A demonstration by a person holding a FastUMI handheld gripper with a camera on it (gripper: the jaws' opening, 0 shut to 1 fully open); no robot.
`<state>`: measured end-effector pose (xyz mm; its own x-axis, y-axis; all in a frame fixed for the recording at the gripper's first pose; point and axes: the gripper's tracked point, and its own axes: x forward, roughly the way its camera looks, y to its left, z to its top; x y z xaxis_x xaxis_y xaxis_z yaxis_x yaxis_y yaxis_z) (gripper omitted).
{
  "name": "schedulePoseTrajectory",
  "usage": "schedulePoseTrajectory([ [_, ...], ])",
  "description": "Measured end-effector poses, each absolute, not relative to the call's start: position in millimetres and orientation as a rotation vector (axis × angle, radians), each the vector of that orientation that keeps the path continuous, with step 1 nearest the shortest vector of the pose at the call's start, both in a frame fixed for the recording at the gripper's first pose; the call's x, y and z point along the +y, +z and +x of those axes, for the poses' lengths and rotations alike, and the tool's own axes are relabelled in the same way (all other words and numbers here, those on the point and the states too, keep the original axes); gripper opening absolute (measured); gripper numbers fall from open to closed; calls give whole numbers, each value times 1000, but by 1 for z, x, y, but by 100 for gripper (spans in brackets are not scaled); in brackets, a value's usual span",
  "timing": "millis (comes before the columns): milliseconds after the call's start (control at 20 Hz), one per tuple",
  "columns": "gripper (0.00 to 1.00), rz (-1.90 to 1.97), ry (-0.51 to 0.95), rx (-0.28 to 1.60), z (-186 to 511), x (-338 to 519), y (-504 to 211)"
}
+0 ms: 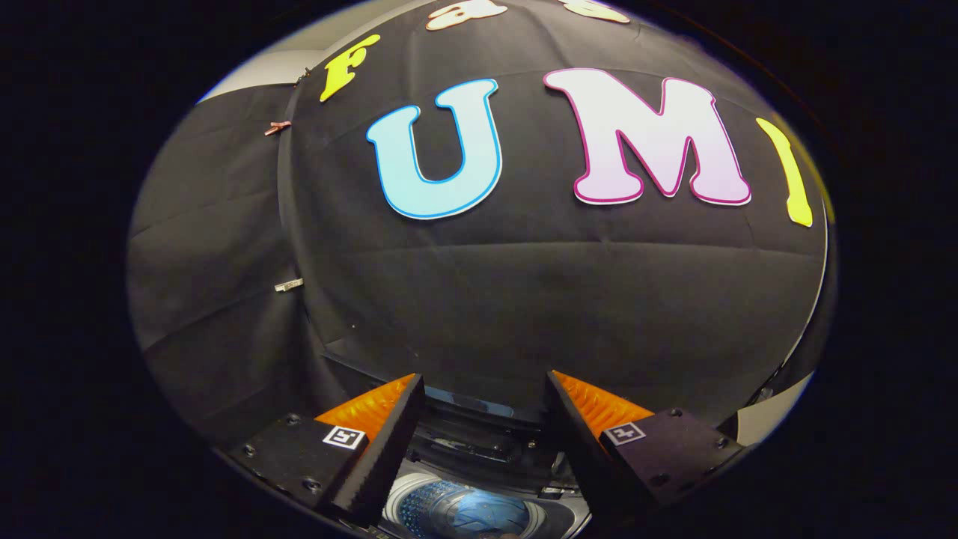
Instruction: Put the clothes into the washing machine and then close the washing machine lid.
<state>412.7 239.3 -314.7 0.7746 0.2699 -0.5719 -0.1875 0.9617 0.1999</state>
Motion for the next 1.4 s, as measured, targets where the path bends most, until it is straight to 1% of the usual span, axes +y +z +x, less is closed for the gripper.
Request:
schedulePoseTrajectory([
  [200, 99, 152, 228, 653, 416, 237, -316],
  [500, 100, 103, 219, 727, 407, 238, -320],
  [1000, 100, 86, 199, 875, 358, 248, -310],
  [1200, 100, 97, 216, 936, 339, 253, -309],
  [1400, 100, 180, 264, 1049, 316, 260, -314],
])
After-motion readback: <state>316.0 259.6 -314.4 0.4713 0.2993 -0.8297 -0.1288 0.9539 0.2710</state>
